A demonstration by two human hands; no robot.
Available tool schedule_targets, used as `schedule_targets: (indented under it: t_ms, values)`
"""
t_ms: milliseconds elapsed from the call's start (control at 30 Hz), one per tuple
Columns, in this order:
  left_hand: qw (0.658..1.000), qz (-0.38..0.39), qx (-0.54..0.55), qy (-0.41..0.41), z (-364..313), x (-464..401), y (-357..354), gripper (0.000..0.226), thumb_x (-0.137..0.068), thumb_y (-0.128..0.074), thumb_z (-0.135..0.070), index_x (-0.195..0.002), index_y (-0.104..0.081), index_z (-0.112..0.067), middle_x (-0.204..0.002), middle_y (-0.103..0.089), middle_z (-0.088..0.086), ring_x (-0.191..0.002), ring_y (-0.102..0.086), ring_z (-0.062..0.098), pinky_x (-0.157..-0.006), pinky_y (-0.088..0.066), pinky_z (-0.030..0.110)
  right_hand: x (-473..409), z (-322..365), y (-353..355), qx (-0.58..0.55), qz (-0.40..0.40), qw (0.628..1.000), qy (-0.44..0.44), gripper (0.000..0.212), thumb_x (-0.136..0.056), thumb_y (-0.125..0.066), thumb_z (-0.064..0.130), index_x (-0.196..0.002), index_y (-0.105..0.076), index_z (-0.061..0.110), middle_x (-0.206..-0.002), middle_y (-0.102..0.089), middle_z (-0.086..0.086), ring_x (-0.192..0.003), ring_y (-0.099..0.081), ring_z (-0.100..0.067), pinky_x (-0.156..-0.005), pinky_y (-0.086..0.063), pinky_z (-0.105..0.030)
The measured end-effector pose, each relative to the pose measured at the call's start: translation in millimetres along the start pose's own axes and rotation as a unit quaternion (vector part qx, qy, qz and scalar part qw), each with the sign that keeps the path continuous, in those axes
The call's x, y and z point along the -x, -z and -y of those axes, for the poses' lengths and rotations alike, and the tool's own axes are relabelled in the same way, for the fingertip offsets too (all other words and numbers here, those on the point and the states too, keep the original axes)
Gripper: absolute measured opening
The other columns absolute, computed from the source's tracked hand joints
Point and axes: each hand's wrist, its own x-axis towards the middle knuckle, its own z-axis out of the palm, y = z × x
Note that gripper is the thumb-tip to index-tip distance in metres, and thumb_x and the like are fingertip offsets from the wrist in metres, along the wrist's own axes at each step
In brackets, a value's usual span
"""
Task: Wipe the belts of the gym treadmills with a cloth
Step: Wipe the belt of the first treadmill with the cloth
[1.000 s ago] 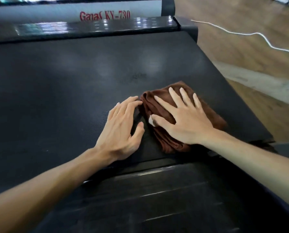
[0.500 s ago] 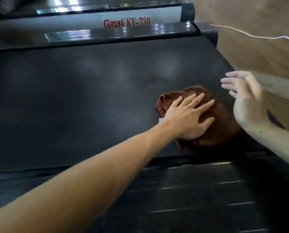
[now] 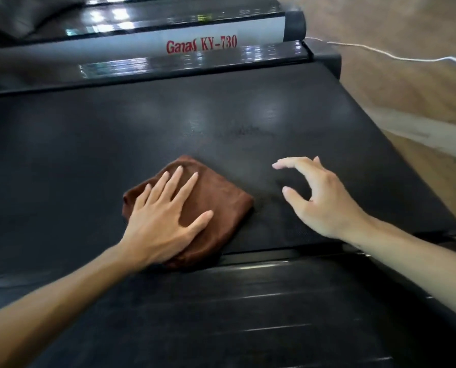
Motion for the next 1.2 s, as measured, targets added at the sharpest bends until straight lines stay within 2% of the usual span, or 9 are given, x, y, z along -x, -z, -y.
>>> schedule_targets:
  t_ms: [133, 367, 567, 667, 800, 900, 1033, 1133, 1200]
  values:
    - [1.0, 0.006, 0.012, 0.023, 13.3, 21.6, 1.0, 0.097, -0.074, -0.003, -0.097, -0.159, 0.003, -0.051, -0.17, 0.014, -0.014, -0.157, 0.013, 0.009, -0.128, 0.002, 0.041, -4.0, 8.5, -11.7, 0.004, 0.027, 1.0, 0.013, 0.044, -0.094, -0.062, 0.011, -0.136, -0.06, 0.025, -0.14, -0.054, 0.019, -0.139, -0.045, -0.002, -0.131, -0.011, -0.045]
    - [0.999, -0.002, 0.009, 0.053, 27.9, -46.3, 3.5, 0.101, -0.073, -0.008, -0.095, -0.162, -0.005, -0.046, -0.173, 0.001, -0.005, -0.159, 0.002, 0.017, -0.128, -0.002, 0.048, 0.9, 12.6, -3.2, 0.024, 0.046, 0.999, -0.01, 0.048, -0.096, -0.063, 0.012, -0.142, -0.055, 0.027, -0.148, -0.05, 0.016, -0.144, -0.037, -0.002, -0.131, -0.01, -0.043]
    - [1.0, -0.001, -0.01, 0.024, -7.9, -8.1, -0.9, 0.102, -0.074, -0.005, -0.092, -0.162, 0.001, -0.043, -0.172, 0.01, -0.006, -0.158, 0.011, 0.017, -0.127, 0.001, 0.049, 14.0, 11.8, 12.6, 0.081, 0.051, 0.995, 0.008, 0.067, -0.098, -0.062, 0.014, -0.158, -0.035, 0.023, -0.161, -0.039, 0.01, -0.155, -0.022, -0.005, -0.131, -0.005, -0.038]
    - [1.0, 0.013, -0.014, -0.021, -42.0, -17.6, -5.6, 0.099, -0.076, -0.007, -0.09, -0.162, 0.006, -0.042, -0.171, 0.015, -0.006, -0.157, 0.015, 0.017, -0.127, 0.004, 0.049, 10.8, 16.5, 9.1, 0.116, 0.064, 0.991, 0.034, 0.066, -0.099, -0.059, 0.013, -0.16, -0.034, 0.019, -0.166, -0.033, 0.005, -0.158, -0.014, -0.005, -0.13, 0.0, -0.034]
    - [0.988, 0.022, -0.007, -0.152, -69.1, -65.0, -6.5, 0.096, -0.079, -0.013, -0.087, -0.162, 0.002, -0.042, -0.172, 0.009, -0.005, -0.158, 0.01, 0.014, -0.128, 0.001, 0.049, -6.6, 31.4, 2.6, 0.109, 0.096, 0.989, 0.034, 0.076, -0.1, -0.051, 0.003, -0.166, -0.014, 0.015, -0.166, -0.013, 0.016, -0.147, 0.0, 0.011, -0.118, 0.006, -0.007]
    - [0.976, 0.019, 0.039, -0.213, -68.1, -83.2, 0.1, 0.097, -0.086, -0.027, -0.082, -0.165, -0.006, -0.029, -0.173, 0.001, -0.002, -0.158, 0.005, 0.012, -0.129, 0.001, 0.04, -29.1, 31.9, 0.7, 0.091, 0.082, 0.992, 0.01, 0.076, -0.102, -0.043, -0.001, -0.167, -0.007, 0.015, -0.173, -0.013, 0.003, -0.155, -0.006, -0.002, -0.119, 0.002, -0.007]
    - [0.987, -0.064, 0.086, -0.117, -50.3, -66.9, 1.3, 0.091, -0.093, -0.029, -0.072, -0.162, -0.022, -0.013, -0.172, -0.007, 0.007, -0.159, 0.002, 0.02, -0.129, 0.0, 0.038, -51.0, 30.0, -12.3, 0.094, 0.074, 0.993, -0.026, 0.073, -0.102, -0.039, -0.001, -0.167, -0.009, 0.013, -0.174, -0.013, -0.004, -0.16, -0.006, -0.015, -0.12, -0.002, -0.015]
    - [0.993, -0.059, 0.091, -0.049, -25.1, -43.9, 3.8, 0.095, -0.09, -0.023, -0.073, -0.162, -0.023, -0.011, -0.172, -0.007, 0.008, -0.159, 0.004, 0.019, -0.128, 0.003, 0.037, -59.8, 37.4, -29.3, 0.119, 0.108, 0.987, 0.002, 0.072, -0.099, -0.042, 0.0, -0.165, -0.015, 0.007, -0.173, -0.015, -0.009, -0.16, -0.005, -0.016, -0.123, 0.0, -0.019]
    - [0.993, -0.038, 0.095, -0.064, -4.9, -39.5, 11.4, 0.096, -0.088, -0.02, -0.072, -0.164, -0.017, -0.013, -0.172, -0.003, 0.006, -0.158, 0.006, 0.015, -0.127, 0.005, 0.033, -67.3, 46.3, -40.5, 0.121, 0.124, 0.984, 0.03, 0.069, -0.099, -0.049, 0.007, -0.164, -0.024, 0.008, -0.172, -0.019, -0.007, -0.16, -0.007, -0.015, -0.126, -0.003, -0.025]
